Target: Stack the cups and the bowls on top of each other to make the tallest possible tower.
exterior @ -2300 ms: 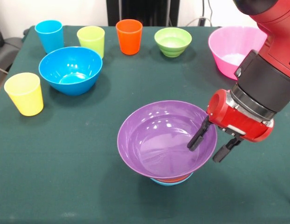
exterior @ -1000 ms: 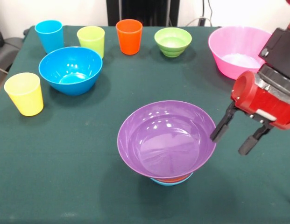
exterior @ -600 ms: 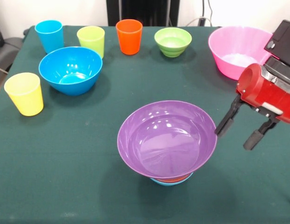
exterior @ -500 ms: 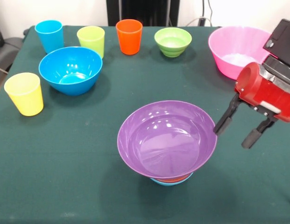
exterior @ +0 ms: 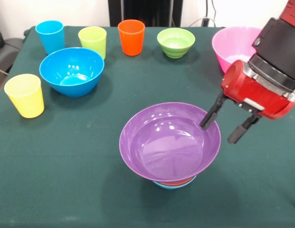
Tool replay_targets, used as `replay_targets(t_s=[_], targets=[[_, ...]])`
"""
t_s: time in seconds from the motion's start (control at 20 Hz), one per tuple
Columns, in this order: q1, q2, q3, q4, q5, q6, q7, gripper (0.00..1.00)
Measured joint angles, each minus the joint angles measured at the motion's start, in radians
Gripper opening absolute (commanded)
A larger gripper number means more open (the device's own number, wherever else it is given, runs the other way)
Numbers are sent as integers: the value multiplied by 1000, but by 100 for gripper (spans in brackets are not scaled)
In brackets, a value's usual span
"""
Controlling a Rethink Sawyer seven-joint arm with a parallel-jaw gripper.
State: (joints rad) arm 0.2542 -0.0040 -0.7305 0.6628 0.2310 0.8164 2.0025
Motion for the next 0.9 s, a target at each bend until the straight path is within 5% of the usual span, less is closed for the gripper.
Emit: replay_targets(t_s=[0.9], targets=[[10,7,3,75,1,-121,0,100]])
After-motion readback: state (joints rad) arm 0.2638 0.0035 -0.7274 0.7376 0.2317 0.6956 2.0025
